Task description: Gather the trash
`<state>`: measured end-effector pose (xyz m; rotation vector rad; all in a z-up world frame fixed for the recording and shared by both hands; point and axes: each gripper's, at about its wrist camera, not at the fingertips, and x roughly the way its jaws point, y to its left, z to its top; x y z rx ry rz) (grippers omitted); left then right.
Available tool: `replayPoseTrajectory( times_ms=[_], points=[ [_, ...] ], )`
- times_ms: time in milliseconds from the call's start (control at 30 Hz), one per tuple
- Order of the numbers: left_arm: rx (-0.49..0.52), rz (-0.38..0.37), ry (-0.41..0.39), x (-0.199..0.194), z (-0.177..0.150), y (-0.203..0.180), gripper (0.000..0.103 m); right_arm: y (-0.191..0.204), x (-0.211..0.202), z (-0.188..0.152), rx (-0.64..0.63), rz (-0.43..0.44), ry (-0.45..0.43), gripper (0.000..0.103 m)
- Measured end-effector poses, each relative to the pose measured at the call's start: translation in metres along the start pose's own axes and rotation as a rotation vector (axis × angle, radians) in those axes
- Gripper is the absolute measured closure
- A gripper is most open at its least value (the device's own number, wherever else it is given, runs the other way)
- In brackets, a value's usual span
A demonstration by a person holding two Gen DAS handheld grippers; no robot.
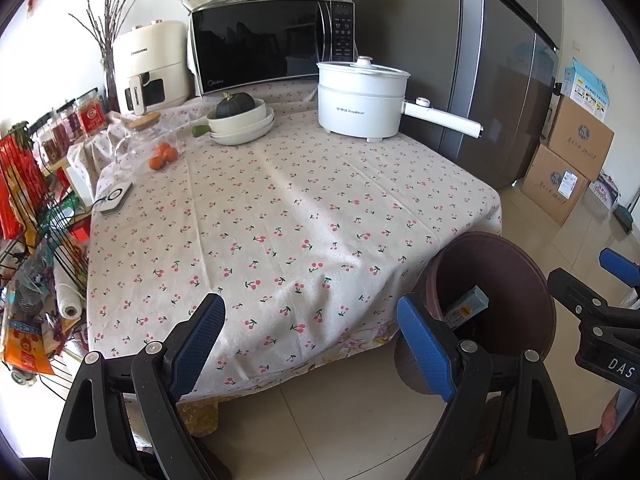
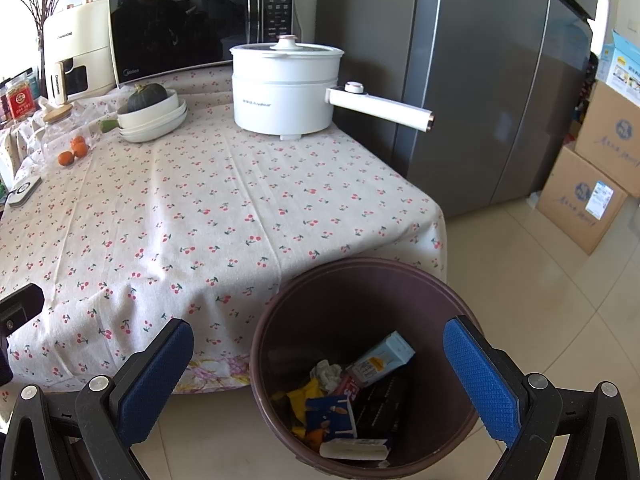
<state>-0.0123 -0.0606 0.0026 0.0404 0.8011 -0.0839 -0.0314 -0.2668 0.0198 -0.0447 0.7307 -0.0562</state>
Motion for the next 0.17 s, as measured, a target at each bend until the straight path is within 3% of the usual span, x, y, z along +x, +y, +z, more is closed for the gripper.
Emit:
replayPoseTrajectory(
  times_ms=[167],
  points=[
    [-0.011,-0.05,0.003,-0.0033,0.0047,0.0045,0.013,0.0047,0.0004,0.002,-0.007,0.002,-0.003,0.0]
  ],
)
